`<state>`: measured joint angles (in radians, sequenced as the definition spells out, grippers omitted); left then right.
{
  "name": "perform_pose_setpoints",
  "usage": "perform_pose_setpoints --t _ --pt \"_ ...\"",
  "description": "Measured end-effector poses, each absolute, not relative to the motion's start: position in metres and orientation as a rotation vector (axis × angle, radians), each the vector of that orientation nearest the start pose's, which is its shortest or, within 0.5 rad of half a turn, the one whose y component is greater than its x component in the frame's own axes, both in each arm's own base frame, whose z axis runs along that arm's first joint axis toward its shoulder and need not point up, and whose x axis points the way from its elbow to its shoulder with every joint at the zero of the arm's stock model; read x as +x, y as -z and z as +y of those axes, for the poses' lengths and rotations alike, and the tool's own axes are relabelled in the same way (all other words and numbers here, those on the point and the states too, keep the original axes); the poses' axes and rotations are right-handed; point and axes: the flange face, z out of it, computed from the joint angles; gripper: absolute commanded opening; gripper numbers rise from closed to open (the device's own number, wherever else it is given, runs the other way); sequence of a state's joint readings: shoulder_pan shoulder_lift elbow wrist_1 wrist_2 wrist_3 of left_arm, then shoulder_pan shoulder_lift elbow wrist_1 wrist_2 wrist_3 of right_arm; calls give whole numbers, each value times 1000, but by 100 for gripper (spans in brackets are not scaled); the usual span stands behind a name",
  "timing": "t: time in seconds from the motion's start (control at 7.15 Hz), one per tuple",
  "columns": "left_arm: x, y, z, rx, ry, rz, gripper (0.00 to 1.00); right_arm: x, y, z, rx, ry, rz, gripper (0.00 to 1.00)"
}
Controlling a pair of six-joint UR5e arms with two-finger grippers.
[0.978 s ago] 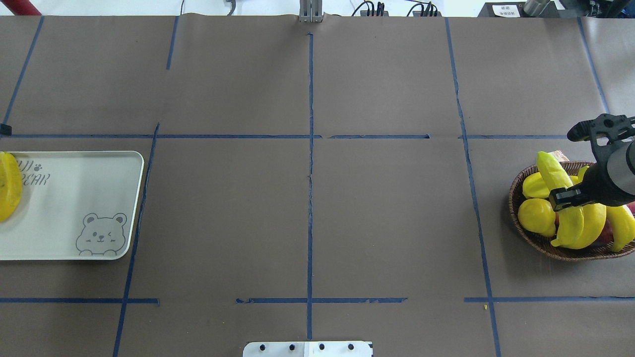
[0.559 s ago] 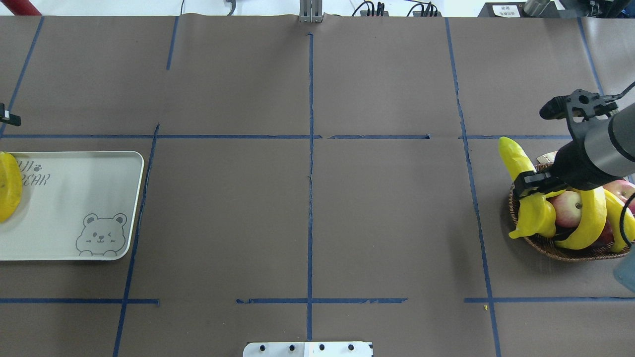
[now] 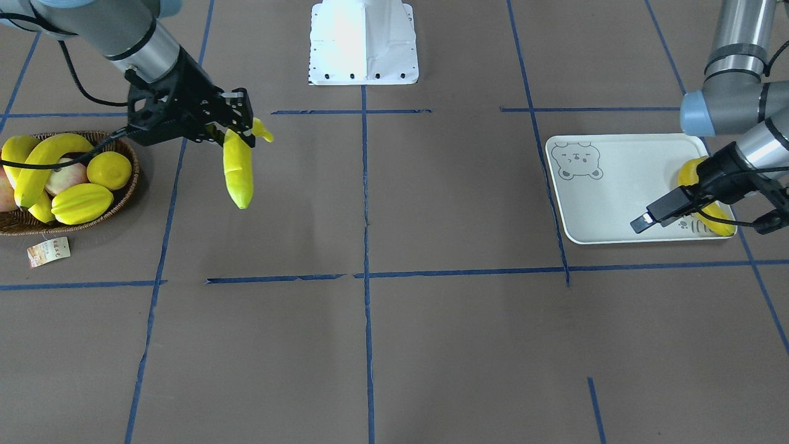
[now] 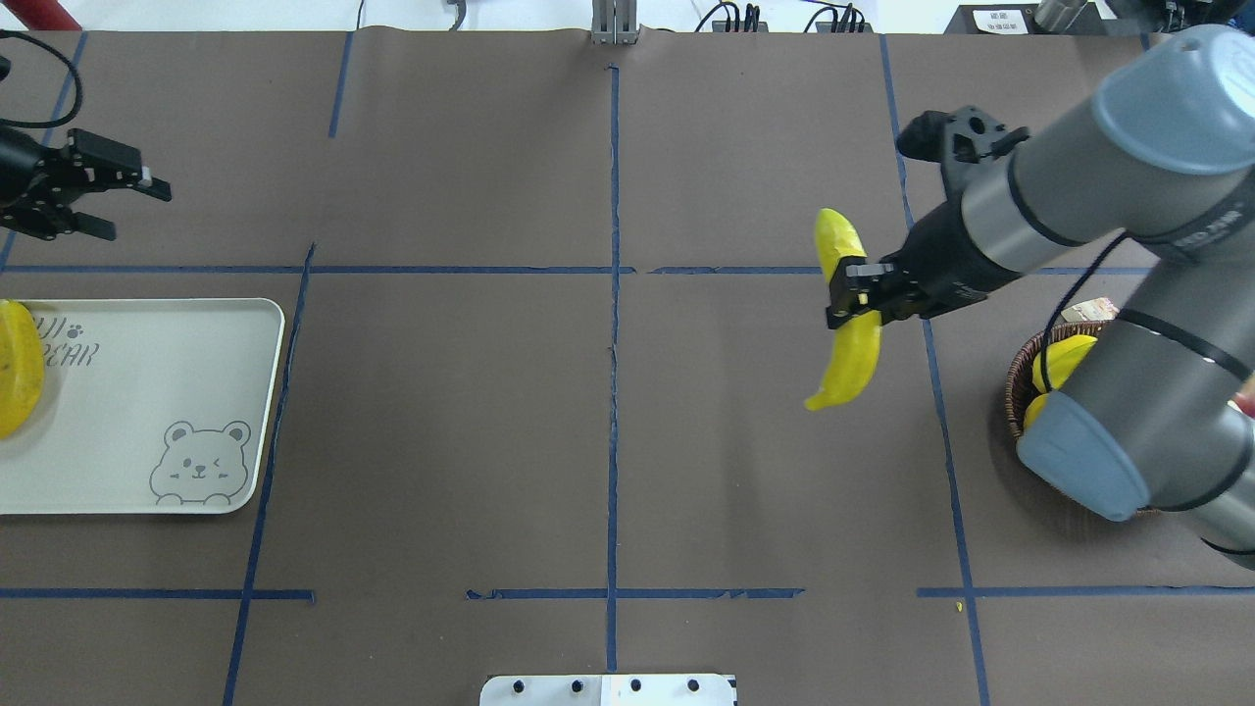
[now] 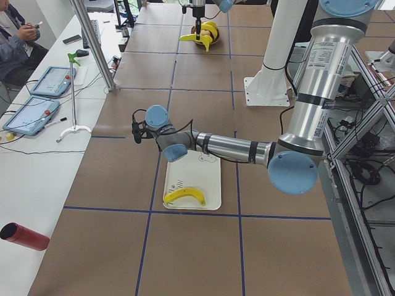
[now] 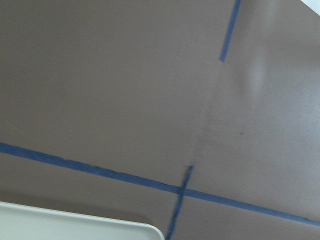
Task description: Transfer all bananas from basket to plate
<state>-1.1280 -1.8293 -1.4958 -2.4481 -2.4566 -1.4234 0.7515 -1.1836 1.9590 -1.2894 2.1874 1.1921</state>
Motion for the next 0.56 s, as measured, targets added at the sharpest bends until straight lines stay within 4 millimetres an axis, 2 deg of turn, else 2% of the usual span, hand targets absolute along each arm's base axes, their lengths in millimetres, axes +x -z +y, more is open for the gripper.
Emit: perform_pose_setpoints --t 0.28,0.56 --pt "271 -364 -557 -142 380 1340 100 -421 -236 -426 131 -66 -1313 0" --pt "330 -287 -550 -173 381 1407 100 -475 -217 -417 166 -121 -1390 1"
